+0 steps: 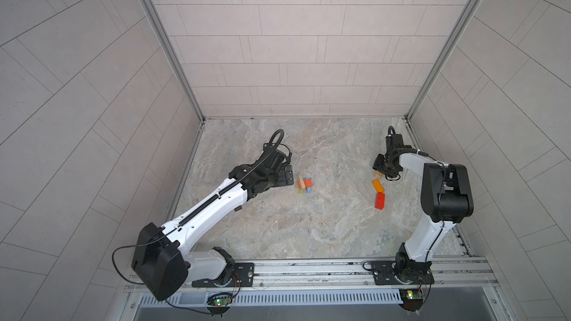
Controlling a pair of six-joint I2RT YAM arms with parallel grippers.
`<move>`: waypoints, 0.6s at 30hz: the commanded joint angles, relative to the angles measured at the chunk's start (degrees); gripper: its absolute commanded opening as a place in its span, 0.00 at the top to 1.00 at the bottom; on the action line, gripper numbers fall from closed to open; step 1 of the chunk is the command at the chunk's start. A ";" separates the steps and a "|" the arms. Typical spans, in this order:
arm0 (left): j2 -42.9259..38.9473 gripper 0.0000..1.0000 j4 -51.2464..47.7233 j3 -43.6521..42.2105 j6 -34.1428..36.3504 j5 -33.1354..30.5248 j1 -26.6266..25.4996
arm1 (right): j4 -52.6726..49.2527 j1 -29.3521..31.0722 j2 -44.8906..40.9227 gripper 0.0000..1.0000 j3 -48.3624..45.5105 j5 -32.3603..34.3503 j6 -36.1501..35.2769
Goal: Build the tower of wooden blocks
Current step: 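Lower the right gripper onto the small printed wood block and close, then lift the printed block toward the stack while the left gripper reaches toward it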
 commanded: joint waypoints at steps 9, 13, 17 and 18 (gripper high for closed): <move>0.88 0.00 1.03 -0.30 0.00 -1.27 -0.14 | -2.00 -1.02 3.33 0.64 2.55 0.02 -0.56; 1.12 0.00 1.27 -0.04 0.56 -0.71 -0.15 | -1.47 -1.19 3.24 0.76 2.18 -0.07 -0.48; 0.30 0.00 2.37 -0.22 1.09 0.91 -0.13 | -1.21 -1.21 2.96 0.85 1.88 -0.72 -0.48; 0.25 0.00 2.74 -0.22 1.36 1.66 -0.09 | -1.05 -1.21 2.76 0.87 1.65 -1.08 -0.42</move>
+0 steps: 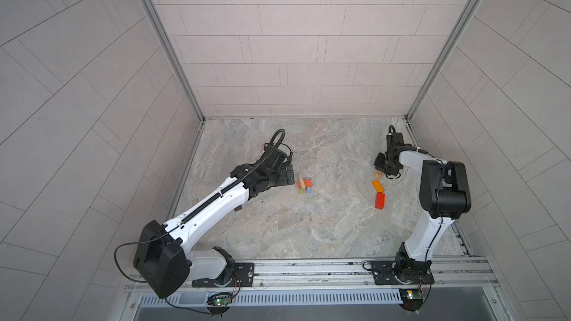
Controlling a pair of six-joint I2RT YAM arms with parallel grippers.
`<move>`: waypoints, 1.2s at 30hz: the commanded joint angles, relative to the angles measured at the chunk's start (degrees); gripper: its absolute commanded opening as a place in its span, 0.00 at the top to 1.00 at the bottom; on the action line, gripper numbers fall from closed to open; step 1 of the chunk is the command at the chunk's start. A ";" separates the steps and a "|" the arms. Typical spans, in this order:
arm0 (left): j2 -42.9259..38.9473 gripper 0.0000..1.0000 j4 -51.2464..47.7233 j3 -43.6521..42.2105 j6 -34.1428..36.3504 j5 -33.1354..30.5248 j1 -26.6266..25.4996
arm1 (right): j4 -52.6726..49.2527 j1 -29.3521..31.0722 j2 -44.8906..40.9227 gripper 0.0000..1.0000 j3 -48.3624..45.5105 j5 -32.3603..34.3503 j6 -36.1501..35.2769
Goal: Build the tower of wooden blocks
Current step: 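Lift the printed block toward the stack while the left gripper reaches toward it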
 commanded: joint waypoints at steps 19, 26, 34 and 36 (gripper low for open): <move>1.27 0.44 4.69 5.44 6.19 16.85 -0.50 | 1.99 6.51 -14.83 0.92 -3.27 -22.26 4.71; 3.45 0.45 8.57 6.64 4.42 14.26 -3.25 | 4.18 12.59 -20.32 0.92 -4.31 -27.17 7.23; 9.45 0.41 17.55 5.48 -0.94 12.03 -9.37 | 9.90 17.61 -25.25 0.92 -9.17 -27.97 12.05; 10.86 0.40 18.93 6.16 -1.74 10.94 -10.41 | 11.24 18.36 -25.63 0.92 -9.86 -28.75 13.09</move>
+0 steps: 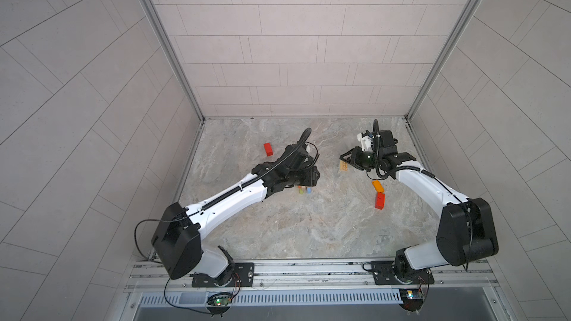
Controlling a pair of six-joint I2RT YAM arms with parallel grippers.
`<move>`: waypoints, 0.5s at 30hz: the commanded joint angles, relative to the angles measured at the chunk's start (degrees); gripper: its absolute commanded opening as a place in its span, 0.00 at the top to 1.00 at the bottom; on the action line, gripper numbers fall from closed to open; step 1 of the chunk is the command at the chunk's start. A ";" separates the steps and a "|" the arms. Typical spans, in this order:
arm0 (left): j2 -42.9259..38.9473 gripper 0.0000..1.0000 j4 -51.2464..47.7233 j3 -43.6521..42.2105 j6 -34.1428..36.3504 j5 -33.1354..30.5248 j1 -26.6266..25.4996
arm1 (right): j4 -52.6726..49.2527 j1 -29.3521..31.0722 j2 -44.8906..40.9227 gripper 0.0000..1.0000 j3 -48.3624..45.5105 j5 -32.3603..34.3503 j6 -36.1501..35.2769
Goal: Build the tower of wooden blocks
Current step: 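Lift the printed block toward the stack while the left gripper reaches toward it, then close the left gripper on the printed block and open the right gripper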
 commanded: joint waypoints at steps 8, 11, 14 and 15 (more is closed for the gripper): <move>5.35 0.43 9.09 2.95 -5.27 -2.60 -2.47 | 5.89 2.11 -3.71 0.93 -3.23 -2.50 4.68; 7.17 0.47 9.57 4.39 -5.28 -1.67 -2.47 | 5.95 2.15 -3.43 0.93 -3.63 -4.08 4.10; 8.81 0.49 9.68 5.76 -5.32 -1.24 -2.56 | 7.63 2.11 -3.31 0.93 -4.49 -5.38 4.91; 9.25 0.49 10.01 6.04 -5.38 -0.91 -2.55 | 8.26 2.12 -3.33 0.93 -4.78 -5.71 5.22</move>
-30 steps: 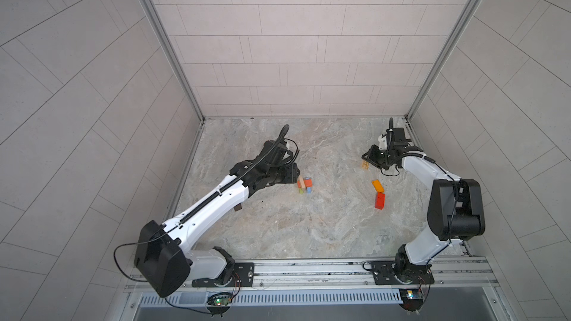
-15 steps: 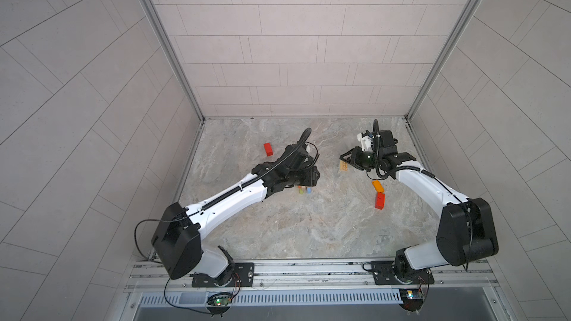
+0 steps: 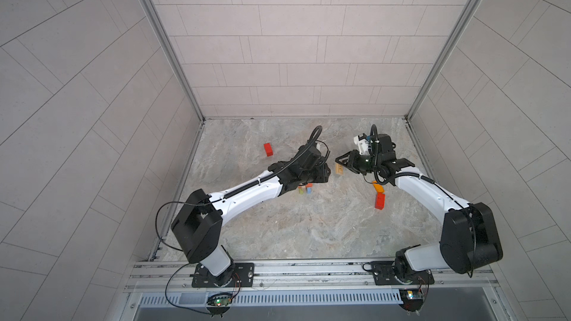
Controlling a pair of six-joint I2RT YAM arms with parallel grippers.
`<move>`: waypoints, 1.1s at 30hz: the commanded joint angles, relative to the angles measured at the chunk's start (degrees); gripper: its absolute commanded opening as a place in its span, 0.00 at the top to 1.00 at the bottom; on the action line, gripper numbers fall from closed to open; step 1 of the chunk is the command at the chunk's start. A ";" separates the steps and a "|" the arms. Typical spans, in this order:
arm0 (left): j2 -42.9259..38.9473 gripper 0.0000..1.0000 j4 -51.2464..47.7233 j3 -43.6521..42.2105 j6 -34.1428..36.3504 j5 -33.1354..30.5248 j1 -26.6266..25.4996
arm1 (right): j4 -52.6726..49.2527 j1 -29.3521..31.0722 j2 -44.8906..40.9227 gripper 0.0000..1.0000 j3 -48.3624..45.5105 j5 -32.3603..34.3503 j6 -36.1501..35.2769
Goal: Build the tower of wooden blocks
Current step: 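Close the left gripper on the printed block and open the right gripper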
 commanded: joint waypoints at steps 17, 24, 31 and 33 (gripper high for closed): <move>6.17 0.56 3.42 6.26 -0.75 2.95 -0.73 | 6.66 0.36 -0.16 0.93 -1.46 -7.04 3.87; 6.92 0.61 3.16 6.91 -0.77 3.18 -0.73 | 5.80 0.72 -0.24 0.93 -1.20 -7.28 2.57; 6.95 0.63 2.07 7.73 -0.43 2.36 -0.60 | 5.34 1.11 -0.42 0.93 -1.28 -7.23 1.77; 6.98 0.64 1.72 8.13 -0.34 2.05 -0.68 | 5.35 1.32 -0.51 0.93 -1.37 -7.25 1.72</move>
